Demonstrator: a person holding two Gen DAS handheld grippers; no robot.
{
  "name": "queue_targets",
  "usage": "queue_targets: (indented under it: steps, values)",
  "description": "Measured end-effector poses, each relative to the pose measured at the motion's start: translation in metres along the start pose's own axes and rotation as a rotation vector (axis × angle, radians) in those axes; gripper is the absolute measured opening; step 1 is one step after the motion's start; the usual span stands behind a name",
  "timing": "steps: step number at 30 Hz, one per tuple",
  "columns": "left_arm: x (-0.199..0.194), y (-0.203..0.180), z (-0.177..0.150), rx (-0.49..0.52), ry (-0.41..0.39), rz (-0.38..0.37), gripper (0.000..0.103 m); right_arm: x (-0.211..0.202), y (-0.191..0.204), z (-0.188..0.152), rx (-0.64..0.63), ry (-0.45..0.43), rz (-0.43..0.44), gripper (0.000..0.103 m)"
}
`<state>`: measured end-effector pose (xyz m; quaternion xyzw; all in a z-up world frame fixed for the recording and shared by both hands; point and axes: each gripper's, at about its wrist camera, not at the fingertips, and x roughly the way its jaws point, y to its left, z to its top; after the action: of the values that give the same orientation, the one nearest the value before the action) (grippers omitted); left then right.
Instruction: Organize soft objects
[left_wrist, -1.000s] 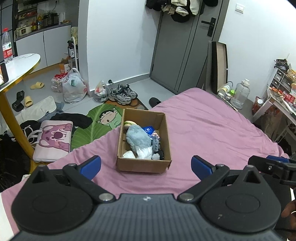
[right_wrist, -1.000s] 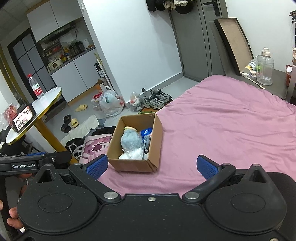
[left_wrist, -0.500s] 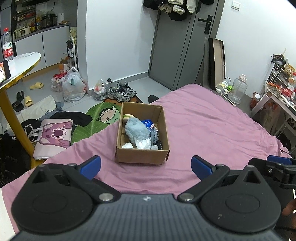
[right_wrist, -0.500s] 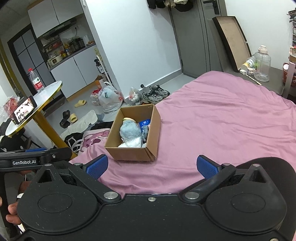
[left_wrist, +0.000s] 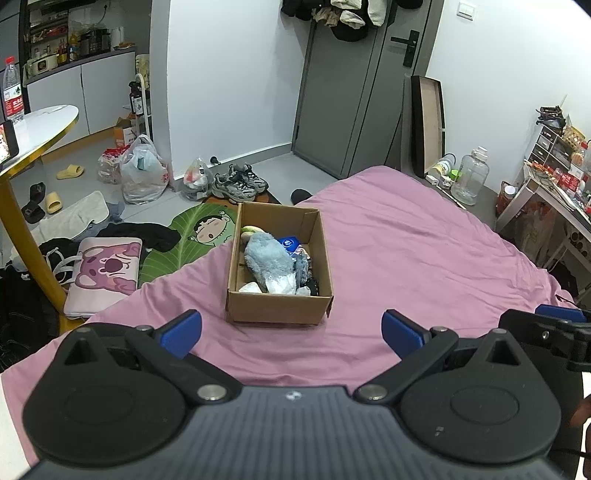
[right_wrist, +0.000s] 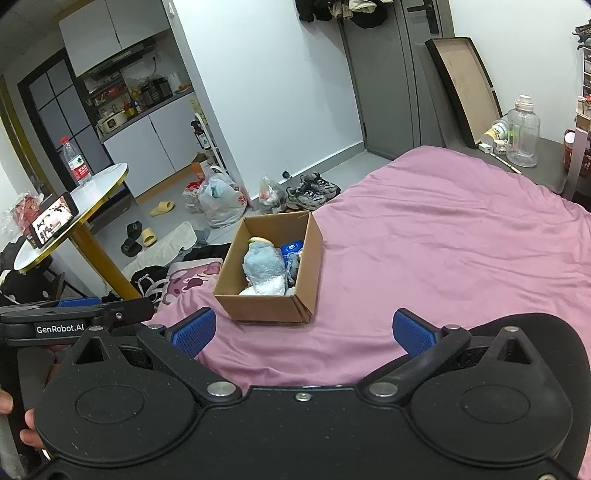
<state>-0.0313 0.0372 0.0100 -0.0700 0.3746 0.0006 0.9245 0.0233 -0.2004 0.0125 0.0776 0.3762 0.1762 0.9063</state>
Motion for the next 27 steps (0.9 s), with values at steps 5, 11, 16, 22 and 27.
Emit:
queue_targets:
  steps: [5, 11, 16, 22, 27]
  values:
    - [-0.0014, -0.0024, 0.0043, 0.008, -0.007, 0.000, 0.103, 0.0005, 0.0006, -0.0002, -0.001, -0.003, -0.002, 0.103]
    - [-0.0014, -0.0022, 0.0044, 0.009, -0.004, 0.000, 0.103, 0.0008, 0.0004, -0.0008, 0.001, -0.003, -0.002, 0.103]
    - [-0.0015, -0.0023, 0.0045, 0.009, -0.007, 0.001, 0.103, 0.0010, -0.0004, -0.0003, 0.000, -0.002, -0.003, 0.103]
    - [-0.0020, -0.0027, 0.0061, 0.011, -0.005, 0.003, 0.103, 0.0019, -0.0007, -0.0006, 0.001, 0.005, -0.004, 0.103]
    - [-0.0025, -0.0025, 0.0068, 0.009, -0.007, 0.003, 0.103, 0.0010, -0.0003, 0.0002, -0.002, 0.004, -0.004, 0.103]
